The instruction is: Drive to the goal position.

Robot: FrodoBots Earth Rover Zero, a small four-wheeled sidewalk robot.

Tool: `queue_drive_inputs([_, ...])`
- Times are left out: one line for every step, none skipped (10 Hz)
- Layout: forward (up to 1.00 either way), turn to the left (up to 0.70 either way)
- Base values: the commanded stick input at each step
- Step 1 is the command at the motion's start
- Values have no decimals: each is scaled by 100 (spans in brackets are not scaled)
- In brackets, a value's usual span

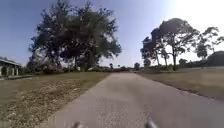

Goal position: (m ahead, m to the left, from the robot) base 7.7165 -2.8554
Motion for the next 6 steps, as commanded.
queue_drive_inputs([100, -1])
queue_drive_inputs([100, -1])
queue_drive_inputs([100, -1])
queue_drive_inputs([100, -1])
queue_drive_inputs([100, -1])
queue_drive_inputs([100, -1])
